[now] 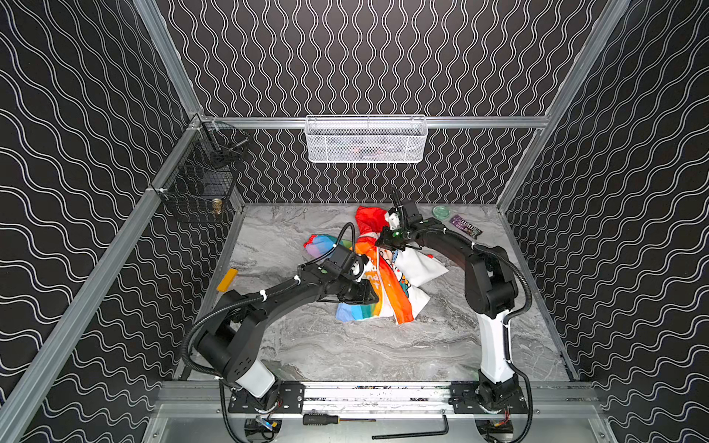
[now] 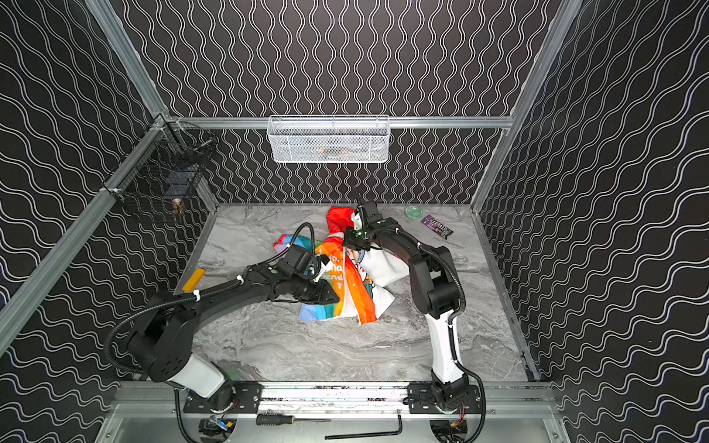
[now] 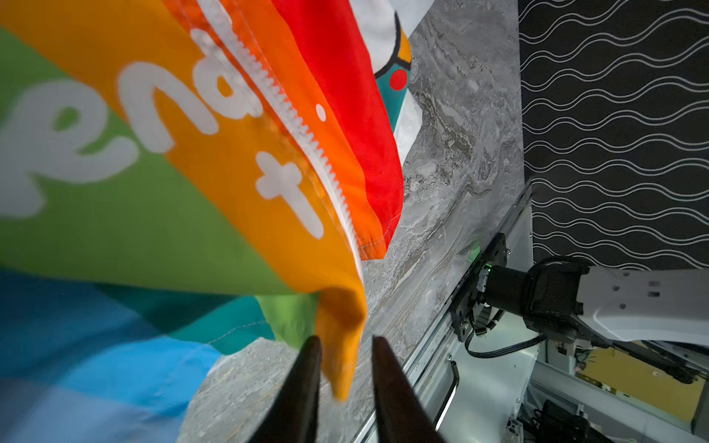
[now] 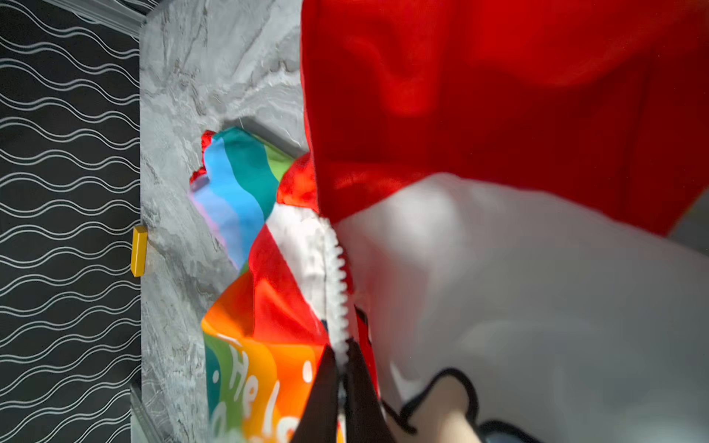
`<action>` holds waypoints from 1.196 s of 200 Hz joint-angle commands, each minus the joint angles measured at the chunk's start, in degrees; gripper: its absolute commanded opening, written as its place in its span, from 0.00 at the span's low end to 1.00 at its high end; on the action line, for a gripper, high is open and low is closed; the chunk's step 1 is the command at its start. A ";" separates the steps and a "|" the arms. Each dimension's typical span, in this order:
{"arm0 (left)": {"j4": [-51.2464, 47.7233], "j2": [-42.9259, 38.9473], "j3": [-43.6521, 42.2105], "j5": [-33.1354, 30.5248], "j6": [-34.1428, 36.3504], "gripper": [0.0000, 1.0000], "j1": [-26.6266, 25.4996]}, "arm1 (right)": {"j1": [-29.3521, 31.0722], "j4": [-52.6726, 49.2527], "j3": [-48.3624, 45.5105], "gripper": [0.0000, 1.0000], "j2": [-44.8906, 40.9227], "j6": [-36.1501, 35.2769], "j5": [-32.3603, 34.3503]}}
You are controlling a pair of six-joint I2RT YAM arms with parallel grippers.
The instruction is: Zip up the jacket
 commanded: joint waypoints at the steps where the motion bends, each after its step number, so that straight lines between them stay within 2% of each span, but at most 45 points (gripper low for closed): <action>1: 3.63 0.16 -0.26 0.67 -1.00 0.45 -0.23 | -1.40 0.29 -2.09 0.12 -1.76 -0.67 1.41; 25: 3.56 -0.28 -0.69 -0.47 -0.58 0.51 -0.17 | -2.56 0.93 -4.01 0.22 -3.32 -0.65 1.58; 56: 3.45 1.00 -1.14 -2.45 -0.84 0.51 -0.10 | -3.64 0.96 -5.82 0.32 -5.24 -0.57 2.64; 117: 8.16 5.53 -3.80 -4.63 -3.52 0.40 3.34 | -5.55 -0.39 -13.63 0.54 -14.04 -0.61 7.17; 151: 10.83 7.50 -6.00 -4.02 -4.75 0.34 7.53 | -5.16 -0.04 -22.94 0.54 -23.28 -1.50 5.72; 177: 11.19 8.04 -7.26 -4.18 -4.27 0.33 9.66 | -3.14 1.06 -31.12 0.50 -28.19 -1.44 3.57; 209: 11.60 9.52 -7.99 -3.74 -3.80 0.32 11.34 | 2.24 2.08 -36.92 0.41 -30.02 0.30 3.64; 239: 11.50 10.05 -8.17 -4.16 -3.30 0.32 12.16 | 4.99 2.58 -39.11 0.43 -29.33 1.80 5.96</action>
